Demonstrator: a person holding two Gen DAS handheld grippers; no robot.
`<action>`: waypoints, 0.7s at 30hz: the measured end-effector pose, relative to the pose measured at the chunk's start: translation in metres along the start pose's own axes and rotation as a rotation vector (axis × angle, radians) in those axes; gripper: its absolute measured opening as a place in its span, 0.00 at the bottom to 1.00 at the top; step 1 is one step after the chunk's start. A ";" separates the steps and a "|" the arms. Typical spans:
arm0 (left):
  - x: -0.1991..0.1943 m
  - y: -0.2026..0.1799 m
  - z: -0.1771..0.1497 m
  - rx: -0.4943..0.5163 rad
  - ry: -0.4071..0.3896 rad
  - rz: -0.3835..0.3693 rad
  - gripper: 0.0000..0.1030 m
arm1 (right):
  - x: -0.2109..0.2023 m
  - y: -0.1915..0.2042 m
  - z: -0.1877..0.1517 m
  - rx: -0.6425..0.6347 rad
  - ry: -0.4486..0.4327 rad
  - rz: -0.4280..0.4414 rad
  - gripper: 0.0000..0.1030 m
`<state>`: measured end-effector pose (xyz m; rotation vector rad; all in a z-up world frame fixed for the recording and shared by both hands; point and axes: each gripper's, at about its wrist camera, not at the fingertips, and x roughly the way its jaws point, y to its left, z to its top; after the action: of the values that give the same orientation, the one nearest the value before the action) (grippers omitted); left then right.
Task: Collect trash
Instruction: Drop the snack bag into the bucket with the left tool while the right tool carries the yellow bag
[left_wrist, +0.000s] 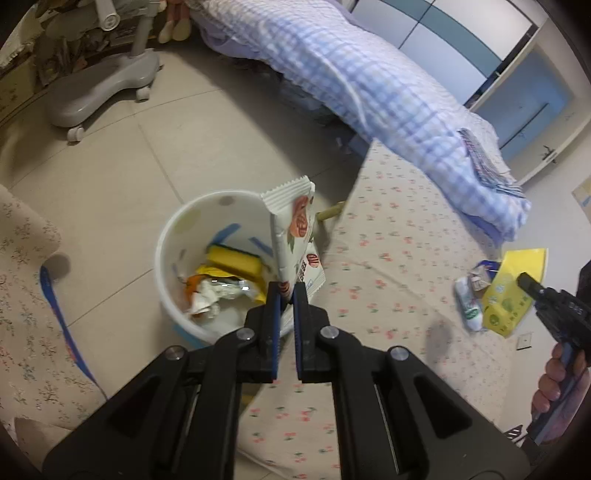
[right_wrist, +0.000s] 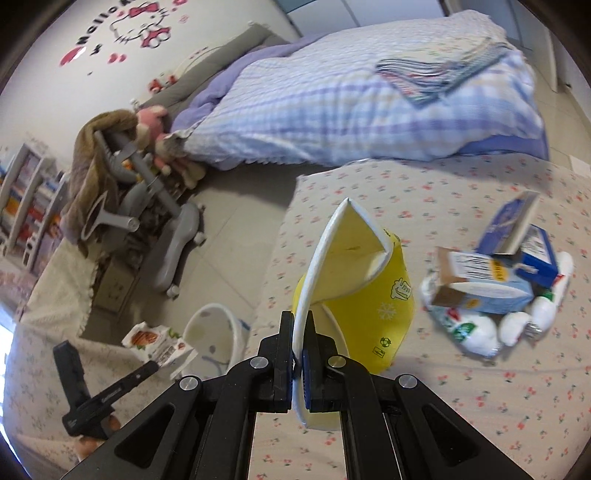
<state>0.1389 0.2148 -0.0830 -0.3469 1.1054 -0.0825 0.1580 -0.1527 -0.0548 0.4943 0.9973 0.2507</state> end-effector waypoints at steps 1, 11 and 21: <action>0.002 0.004 0.000 -0.003 0.005 0.008 0.07 | 0.004 0.006 -0.002 -0.015 0.004 0.003 0.04; 0.015 0.028 0.006 -0.006 0.044 0.076 0.07 | 0.043 0.047 -0.013 -0.096 0.059 0.064 0.04; 0.026 0.039 0.010 0.003 0.071 0.120 0.08 | 0.073 0.092 -0.025 -0.170 0.092 0.129 0.04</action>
<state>0.1554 0.2481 -0.1141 -0.2760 1.1942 0.0099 0.1774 -0.0355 -0.0728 0.3953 1.0245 0.4737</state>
